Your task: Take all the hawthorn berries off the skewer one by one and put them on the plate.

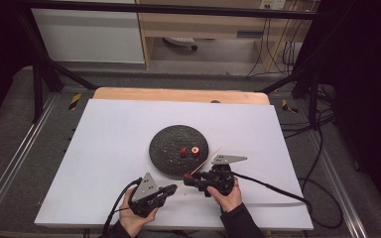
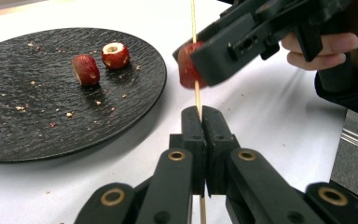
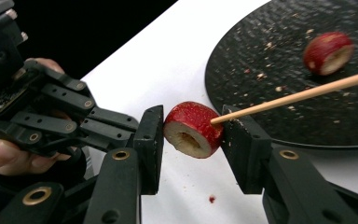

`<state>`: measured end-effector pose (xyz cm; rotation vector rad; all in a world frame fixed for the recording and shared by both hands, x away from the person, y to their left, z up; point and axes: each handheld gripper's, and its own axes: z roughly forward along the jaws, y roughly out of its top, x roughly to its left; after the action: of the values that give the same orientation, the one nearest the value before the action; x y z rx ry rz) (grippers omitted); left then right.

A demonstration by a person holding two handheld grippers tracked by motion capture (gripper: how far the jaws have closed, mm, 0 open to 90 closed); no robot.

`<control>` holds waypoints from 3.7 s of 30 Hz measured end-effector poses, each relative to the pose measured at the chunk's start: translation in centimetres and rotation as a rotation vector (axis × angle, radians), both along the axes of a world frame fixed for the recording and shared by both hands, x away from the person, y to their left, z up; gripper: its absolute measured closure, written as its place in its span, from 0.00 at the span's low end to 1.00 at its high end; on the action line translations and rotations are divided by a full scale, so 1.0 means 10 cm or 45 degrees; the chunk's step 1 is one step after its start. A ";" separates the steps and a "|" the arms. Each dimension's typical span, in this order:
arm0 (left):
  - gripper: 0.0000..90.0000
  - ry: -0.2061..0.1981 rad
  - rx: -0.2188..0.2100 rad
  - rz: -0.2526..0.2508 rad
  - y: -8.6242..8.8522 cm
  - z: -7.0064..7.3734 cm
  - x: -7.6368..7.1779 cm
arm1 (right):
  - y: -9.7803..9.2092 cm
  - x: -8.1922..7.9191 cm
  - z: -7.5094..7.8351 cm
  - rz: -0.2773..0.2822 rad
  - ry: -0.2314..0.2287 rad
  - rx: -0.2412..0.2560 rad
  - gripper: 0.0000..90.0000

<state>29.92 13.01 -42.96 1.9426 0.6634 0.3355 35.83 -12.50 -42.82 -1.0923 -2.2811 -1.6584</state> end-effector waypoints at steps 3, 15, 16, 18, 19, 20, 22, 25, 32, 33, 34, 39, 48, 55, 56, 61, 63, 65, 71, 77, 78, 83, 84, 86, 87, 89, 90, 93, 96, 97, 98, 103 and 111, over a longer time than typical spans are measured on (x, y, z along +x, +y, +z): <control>0.98 0.000 0.000 -0.004 0.00 0.00 0.00 | -0.05 0.01 0.02 -0.021 -0.009 0.004 0.67; 0.98 -0.002 -0.001 -0.018 0.01 0.01 -0.01 | -0.21 0.05 0.07 -0.085 -0.039 0.013 0.67; 0.98 -0.002 0.000 -0.019 0.01 0.01 -0.01 | -0.23 0.05 0.08 -0.087 -0.038 0.011 0.67; 0.98 -0.003 0.000 -0.022 0.01 0.01 -0.01 | -0.25 0.06 0.09 -0.096 -0.040 0.011 0.67; 0.98 -0.004 0.000 -0.023 0.02 0.01 -0.02 | -0.26 0.06 0.09 -0.097 -0.046 0.009 0.67; 0.98 -0.003 -0.001 -0.024 0.02 0.01 -0.02 | -0.26 0.07 0.10 -0.099 -0.049 0.010 0.67; 0.98 -0.005 0.000 -0.024 0.02 0.01 -0.02 | -0.28 0.07 0.11 -0.111 -0.051 0.011 0.67; 0.98 -0.007 0.000 -0.028 0.03 0.02 -0.02 | -0.33 0.08 0.12 -0.130 -0.052 0.022 0.67; 0.98 -0.012 0.000 -0.035 0.05 0.03 -0.04 | -0.44 0.11 0.16 -0.170 -0.062 0.039 0.67; 0.98 -0.013 -0.001 -0.035 0.05 0.03 -0.04 | -0.46 0.12 0.17 -0.177 -0.064 0.041 0.67; 0.98 -0.014 0.000 -0.036 0.05 0.03 -0.04 | -0.47 0.12 0.18 -0.187 -0.067 0.043 0.67; 0.98 -0.014 0.001 -0.037 0.09 0.03 -0.05 | -0.58 0.17 0.23 -0.228 -0.074 0.056 0.67; 0.98 -0.018 -0.003 -0.024 0.15 0.05 -0.05 | -0.72 0.30 0.32 -0.295 -0.084 0.071 0.67; 0.98 -0.021 -0.013 -0.010 0.22 0.06 -0.05 | -0.83 0.43 0.42 -0.346 -0.089 0.071 0.67; 0.98 -0.023 -0.011 -0.008 0.23 0.06 -0.05 | -0.84 0.44 0.43 -0.353 -0.086 0.069 0.67; 0.98 -0.022 -0.020 0.010 0.29 0.07 -0.03 | -0.91 0.52 0.49 -0.382 -0.087 0.053 0.67; 0.98 -0.025 -0.025 0.024 0.32 0.08 -0.03 | -0.95 0.55 0.51 -0.399 -0.087 0.045 0.67; 0.98 -0.025 -0.031 0.039 0.36 0.09 -0.01 | -0.95 0.56 0.52 -0.407 -0.084 0.038 0.67; 0.98 -0.022 -0.051 0.085 0.44 0.11 0.05 | -0.77 0.57 0.40 -0.368 -0.068 -0.019 0.67; 0.98 -0.016 -0.059 0.122 0.52 0.11 0.10 | -0.45 0.61 0.23 -0.311 -0.040 -0.067 0.67; 0.98 -0.016 -0.060 0.129 0.53 0.11 0.11 | -0.39 0.62 0.20 -0.300 -0.035 -0.068 0.67; 0.98 -0.002 -0.066 0.156 0.58 0.09 0.15 | -0.16 0.65 0.03 -0.255 -0.010 -0.106 0.67; 0.98 0.000 -0.066 0.159 0.58 0.09 0.16 | -0.13 0.66 -0.01 -0.255 -0.002 -0.115 0.67; 0.98 0.003 -0.065 0.165 0.59 0.09 0.17 | -0.07 0.67 -0.08 -0.252 0.000 -0.139 0.67; 0.98 0.002 -0.067 0.167 0.60 0.09 0.17 | -0.05 0.67 -0.11 -0.249 0.001 -0.151 0.67; 0.98 0.001 -0.066 0.168 0.60 0.09 0.17 | -0.01 0.68 -0.16 -0.246 0.002 -0.165 0.67; 0.98 0.002 -0.065 0.168 0.60 0.09 0.17 | 0.00 0.67 -0.17 -0.245 -0.001 -0.169 0.67; 0.98 0.003 -0.061 0.166 0.59 0.09 0.17 | 0.02 0.67 -0.21 -0.240 -0.003 -0.194 0.67; 0.98 0.003 -0.057 0.166 0.59 0.09 0.17 | 0.03 0.66 -0.22 -0.241 -0.011 -0.216 0.65; 0.98 0.005 -0.057 0.166 0.59 0.09 0.17 | 0.03 0.66 -0.23 -0.238 -0.015 -0.219 0.64; 0.98 0.005 -0.058 0.167 0.59 0.08 0.17 | 0.03 0.66 -0.22 -0.234 -0.017 -0.220 0.63; 0.98 0.004 -0.062 0.171 0.60 0.09 0.17 | -0.02 0.61 -0.14 -0.231 -0.060 -0.236 0.58; 0.98 0.013 -0.055 0.177 0.60 0.09 0.18 | -0.25 0.45 0.02 -0.251 -0.137 -0.265 0.37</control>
<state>31.70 19.00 -42.04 1.8627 0.8082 0.3949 40.32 -15.01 -42.64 -1.3423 -2.5342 -1.6097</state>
